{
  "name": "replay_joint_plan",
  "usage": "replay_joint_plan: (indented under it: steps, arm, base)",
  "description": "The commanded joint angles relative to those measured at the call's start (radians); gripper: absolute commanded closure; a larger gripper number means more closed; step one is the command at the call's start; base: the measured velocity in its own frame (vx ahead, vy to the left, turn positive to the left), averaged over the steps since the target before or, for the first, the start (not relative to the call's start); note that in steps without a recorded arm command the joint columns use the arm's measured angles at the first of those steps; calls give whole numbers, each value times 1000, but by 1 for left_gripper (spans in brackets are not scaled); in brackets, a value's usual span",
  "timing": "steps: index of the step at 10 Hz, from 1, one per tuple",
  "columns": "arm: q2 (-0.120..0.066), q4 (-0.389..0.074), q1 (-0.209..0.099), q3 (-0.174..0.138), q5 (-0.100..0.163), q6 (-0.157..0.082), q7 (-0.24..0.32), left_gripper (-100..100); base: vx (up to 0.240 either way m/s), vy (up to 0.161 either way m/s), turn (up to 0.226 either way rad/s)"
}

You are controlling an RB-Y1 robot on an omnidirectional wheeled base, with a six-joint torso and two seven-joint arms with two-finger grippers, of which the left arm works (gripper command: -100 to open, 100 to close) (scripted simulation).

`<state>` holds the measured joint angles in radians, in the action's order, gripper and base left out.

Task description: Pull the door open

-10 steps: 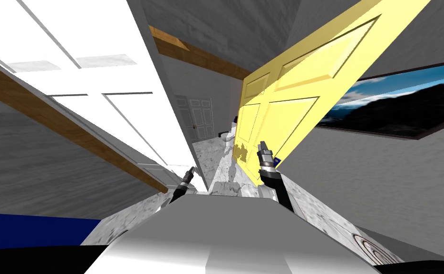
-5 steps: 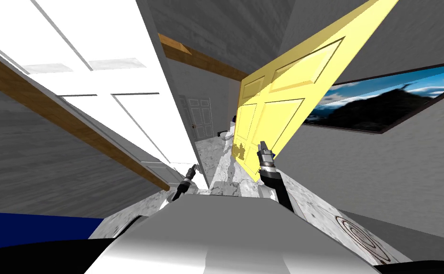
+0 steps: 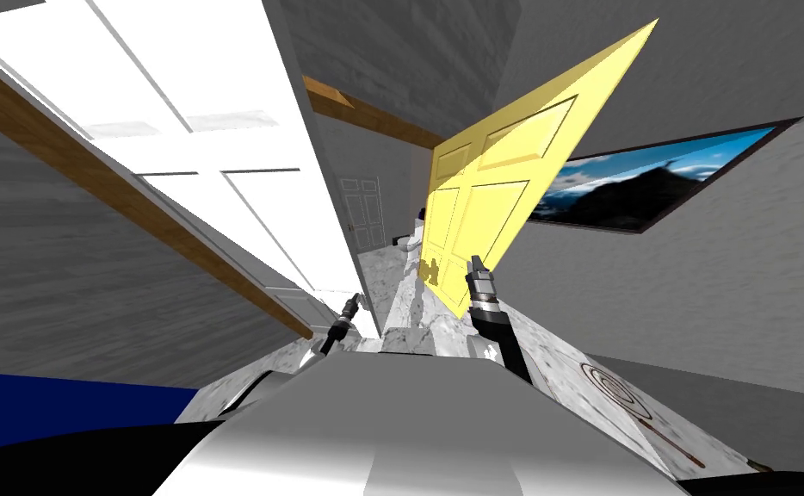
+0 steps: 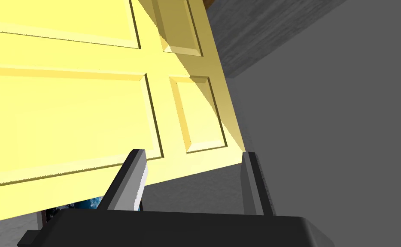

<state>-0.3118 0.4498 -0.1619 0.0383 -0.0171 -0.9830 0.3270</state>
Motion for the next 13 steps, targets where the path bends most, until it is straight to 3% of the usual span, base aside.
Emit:
replay_joint_plan:
  steps: [1, 2, 3, 7, 13]
  arm:
    - [3, -36, -26, 4, -2, -8, 1, 100]
    - [5, -46, -37, 5, -3, -7, 0, 100]
    - [6, -37, -27, 7, -4, -1, 0, 100]
    - [-9, -45, -24, 31, 11, -18, 11, 100]
    - [-31, -53, -21, 63, 31, -40, 25, 100]
  base:
    - [-107, 77, -31]
    - [-58, 33, -11]
    - [-24, 12, -10]
    - [-197, 56, -181]
    - [-217, 115, -178]
